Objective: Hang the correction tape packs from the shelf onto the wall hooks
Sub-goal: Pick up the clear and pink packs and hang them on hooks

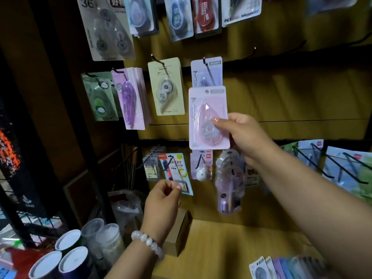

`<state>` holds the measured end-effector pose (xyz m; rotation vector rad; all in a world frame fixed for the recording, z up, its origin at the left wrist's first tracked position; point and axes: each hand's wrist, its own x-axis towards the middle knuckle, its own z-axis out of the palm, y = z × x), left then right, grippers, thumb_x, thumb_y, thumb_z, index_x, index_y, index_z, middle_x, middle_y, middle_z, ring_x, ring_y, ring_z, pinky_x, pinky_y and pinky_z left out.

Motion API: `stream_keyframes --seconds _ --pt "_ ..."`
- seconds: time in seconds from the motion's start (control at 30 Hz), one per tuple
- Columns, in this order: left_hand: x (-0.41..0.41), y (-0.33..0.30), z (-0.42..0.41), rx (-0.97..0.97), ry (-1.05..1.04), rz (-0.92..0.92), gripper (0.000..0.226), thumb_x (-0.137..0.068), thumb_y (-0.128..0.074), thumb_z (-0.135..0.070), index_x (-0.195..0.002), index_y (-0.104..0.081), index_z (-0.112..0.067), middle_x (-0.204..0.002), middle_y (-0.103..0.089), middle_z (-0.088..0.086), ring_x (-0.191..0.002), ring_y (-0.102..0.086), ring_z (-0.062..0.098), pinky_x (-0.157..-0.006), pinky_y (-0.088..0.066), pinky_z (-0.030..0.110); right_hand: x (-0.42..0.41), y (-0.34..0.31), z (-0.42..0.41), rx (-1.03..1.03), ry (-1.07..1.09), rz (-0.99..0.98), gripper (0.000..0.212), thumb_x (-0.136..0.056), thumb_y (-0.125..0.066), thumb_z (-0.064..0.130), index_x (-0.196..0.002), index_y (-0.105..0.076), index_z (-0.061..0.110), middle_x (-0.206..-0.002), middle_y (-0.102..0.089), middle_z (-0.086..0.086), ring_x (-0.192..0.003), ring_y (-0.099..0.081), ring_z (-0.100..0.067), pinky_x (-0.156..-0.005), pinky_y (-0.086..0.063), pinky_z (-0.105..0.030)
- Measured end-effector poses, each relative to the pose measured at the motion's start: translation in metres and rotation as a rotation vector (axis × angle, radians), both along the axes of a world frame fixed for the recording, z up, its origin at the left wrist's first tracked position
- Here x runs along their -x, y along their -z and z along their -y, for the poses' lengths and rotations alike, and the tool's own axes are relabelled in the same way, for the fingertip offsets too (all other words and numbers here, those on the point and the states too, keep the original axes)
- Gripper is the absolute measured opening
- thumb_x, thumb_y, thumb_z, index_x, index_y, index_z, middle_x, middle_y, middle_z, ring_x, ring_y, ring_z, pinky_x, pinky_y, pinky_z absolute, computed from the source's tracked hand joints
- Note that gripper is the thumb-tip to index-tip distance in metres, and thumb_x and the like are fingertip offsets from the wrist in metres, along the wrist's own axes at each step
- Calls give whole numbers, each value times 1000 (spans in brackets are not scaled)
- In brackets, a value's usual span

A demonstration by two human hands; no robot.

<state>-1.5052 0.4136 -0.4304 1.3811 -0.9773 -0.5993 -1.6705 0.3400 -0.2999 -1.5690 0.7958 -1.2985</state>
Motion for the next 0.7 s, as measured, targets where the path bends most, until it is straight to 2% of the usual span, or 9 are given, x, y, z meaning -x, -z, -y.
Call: stream_keyframes --seconds 0.07,0.23,0.4,0.5,0.63,0.7 --pt "0 0 0 0 13 32 14 -91 -57 -8 -78 -62 -9 -56 -55 -2 -55 -48 15 -62 -41 32 0 -21 1 64 8 5 64 -78 -71 37 -110 -54 -15 -111 -63 -31 -105 -60 -48 -95 -46 -59" --pt "1 -2 3 0 30 80 16 -91 -58 -7 -76 -61 -12 -56 -56 -3 -55 -49 13 -60 -41 30 -3 -57 11 145 43 22 26 -89 -64 26 -100 -67 3 -98 -74 -8 -88 -72 -22 -77 -58 -34" --pt "0 -2 5 -4 36 103 17 -91 -59 -7 -75 -61 -13 -57 -56 -4 -58 -50 15 -60 -43 31 -8 -58 19 127 66 -18 29 -89 -64 28 -104 -67 4 -97 -74 -5 -86 -72 -18 -74 -57 -31" --pt "0 -1 4 3 47 84 18 -91 -59 -6 -74 -61 -13 -57 -56 -4 -56 -50 13 -57 -42 27 -8 -51 21 111 66 1 23 -90 -64 26 -100 -67 5 -96 -74 -5 -83 -72 -17 -69 -56 -26" --pt "2 -1 3 6 60 62 19 -90 -59 -3 -73 -60 -12 -56 -55 -5 -51 -49 10 -54 -41 22 -9 -53 21 117 87 15 29 -90 -64 27 -106 -66 2 -99 -73 -7 -85 -72 -16 -64 -55 -21" --pt "2 0 2 9 64 65 18 -90 -59 -3 -74 -61 -12 -56 -56 -5 -50 -49 9 -55 -42 23 -10 -57 22 142 106 19 26 -90 -63 28 -100 -65 3 -97 -73 -6 -82 -71 -14 -60 -54 -20"
